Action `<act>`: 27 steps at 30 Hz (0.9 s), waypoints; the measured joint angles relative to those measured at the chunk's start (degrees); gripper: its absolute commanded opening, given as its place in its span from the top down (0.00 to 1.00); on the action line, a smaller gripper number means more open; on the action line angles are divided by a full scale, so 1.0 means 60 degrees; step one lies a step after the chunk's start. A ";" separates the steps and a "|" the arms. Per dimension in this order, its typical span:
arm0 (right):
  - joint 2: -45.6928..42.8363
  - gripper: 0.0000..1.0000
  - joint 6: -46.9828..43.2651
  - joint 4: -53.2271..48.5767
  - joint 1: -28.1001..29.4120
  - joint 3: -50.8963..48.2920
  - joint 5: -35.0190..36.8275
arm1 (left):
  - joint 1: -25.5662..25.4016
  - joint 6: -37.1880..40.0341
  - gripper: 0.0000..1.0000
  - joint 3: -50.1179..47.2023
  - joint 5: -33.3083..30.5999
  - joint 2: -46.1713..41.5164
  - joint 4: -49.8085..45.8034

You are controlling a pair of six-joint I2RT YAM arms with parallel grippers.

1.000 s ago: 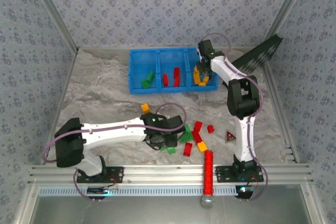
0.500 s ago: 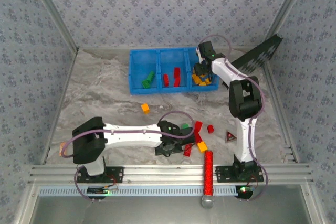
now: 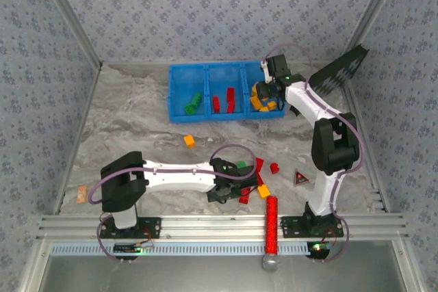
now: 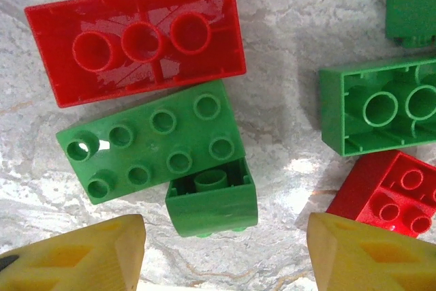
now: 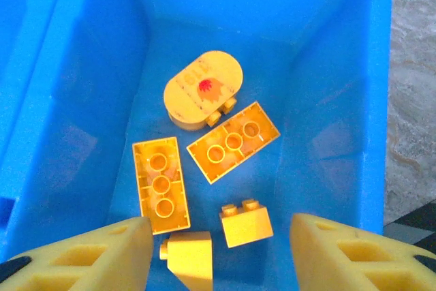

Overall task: Sort the legos into containers by color
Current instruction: Pick up the lego from the middle-left of the table.

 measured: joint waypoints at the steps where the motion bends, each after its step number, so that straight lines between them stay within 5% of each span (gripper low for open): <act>1: -0.0055 0.43 0.0004 0.0011 0.0004 -0.0106 0.0000 | 0.0015 -0.0004 0.37 -0.0051 0.0025 0.0000 0.0040; 17: -0.0586 0.47 0.0029 0.0142 0.0011 -0.0404 0.0098 | 0.0197 -0.0062 0.43 -0.0197 0.0827 0.0441 0.0277; 27: -0.1049 0.47 0.0025 0.0211 0.0011 -0.0678 0.0084 | 0.0437 -0.0171 0.63 -0.0597 0.1078 0.0510 0.0645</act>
